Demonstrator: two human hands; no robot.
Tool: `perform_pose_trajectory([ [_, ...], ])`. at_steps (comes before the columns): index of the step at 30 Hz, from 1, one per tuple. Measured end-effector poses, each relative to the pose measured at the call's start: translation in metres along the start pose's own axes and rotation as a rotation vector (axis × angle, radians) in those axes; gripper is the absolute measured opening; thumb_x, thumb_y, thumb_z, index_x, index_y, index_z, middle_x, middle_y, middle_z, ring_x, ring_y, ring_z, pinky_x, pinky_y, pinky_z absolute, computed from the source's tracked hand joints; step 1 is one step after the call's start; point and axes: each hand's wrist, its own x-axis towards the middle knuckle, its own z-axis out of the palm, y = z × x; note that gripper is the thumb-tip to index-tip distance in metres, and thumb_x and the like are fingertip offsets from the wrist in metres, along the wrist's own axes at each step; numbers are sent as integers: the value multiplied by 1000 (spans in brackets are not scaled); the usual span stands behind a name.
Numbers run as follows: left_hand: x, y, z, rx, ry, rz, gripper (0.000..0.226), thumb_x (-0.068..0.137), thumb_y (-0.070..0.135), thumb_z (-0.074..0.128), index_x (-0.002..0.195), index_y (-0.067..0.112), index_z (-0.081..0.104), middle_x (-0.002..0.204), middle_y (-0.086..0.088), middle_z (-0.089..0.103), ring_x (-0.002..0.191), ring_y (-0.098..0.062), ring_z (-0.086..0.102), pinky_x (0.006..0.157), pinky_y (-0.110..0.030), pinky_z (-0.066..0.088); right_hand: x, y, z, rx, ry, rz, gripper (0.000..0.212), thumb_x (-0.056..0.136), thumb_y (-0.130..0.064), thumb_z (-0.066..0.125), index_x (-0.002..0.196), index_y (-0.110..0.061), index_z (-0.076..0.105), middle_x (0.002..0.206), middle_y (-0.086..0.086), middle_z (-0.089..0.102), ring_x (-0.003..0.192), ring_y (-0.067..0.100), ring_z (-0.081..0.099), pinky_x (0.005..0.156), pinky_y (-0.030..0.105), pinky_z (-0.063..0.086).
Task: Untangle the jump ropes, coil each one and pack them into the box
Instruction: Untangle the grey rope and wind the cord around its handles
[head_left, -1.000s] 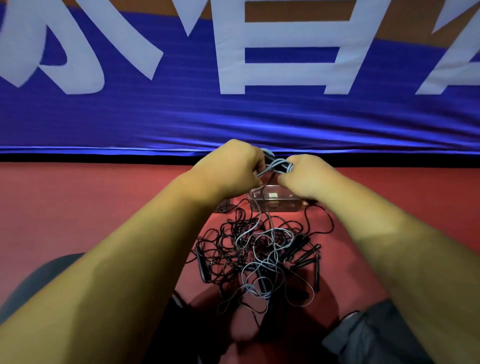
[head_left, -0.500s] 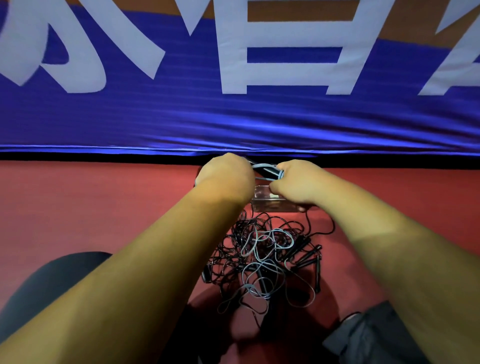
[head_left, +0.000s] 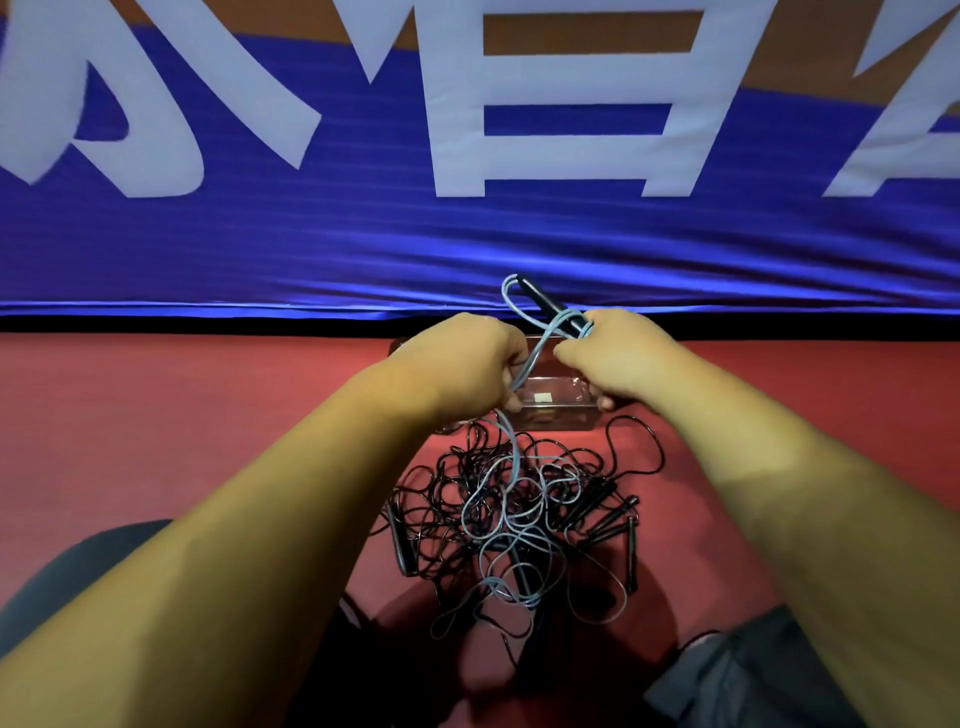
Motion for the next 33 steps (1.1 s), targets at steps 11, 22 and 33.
perform_pose_trajectory([
  [11, 15, -2, 16, -483, 311, -103, 20, 102, 25, 62, 85, 17, 62, 72, -10, 66, 64, -29, 72, 67, -44, 63, 1, -4, -3, 829, -120, 20, 14, 102, -12, 63, 101, -18, 50, 68, 3, 45, 44, 10, 31, 40, 25, 30],
  [22, 2, -5, -16, -872, 31, 143, 29, 111, 23, 50, 108, 1, 68, 85, -14, 69, 78, -24, 62, 78, -34, 52, 4, -3, -18, 1095, -291, 132, 9, 105, -11, 61, 111, -15, 57, 66, -1, 42, 42, 4, 26, 35, 17, 24],
  [33, 8, -22, 0, -489, -205, -3, 16, 105, 1, 55, 113, 3, 69, 93, -6, 77, 71, -2, 70, 68, -17, 57, -26, -11, -20, 922, -476, -55, 34, 96, -47, 72, 98, -24, 46, 69, -1, 40, 51, 8, 18, 43, 21, 14],
])
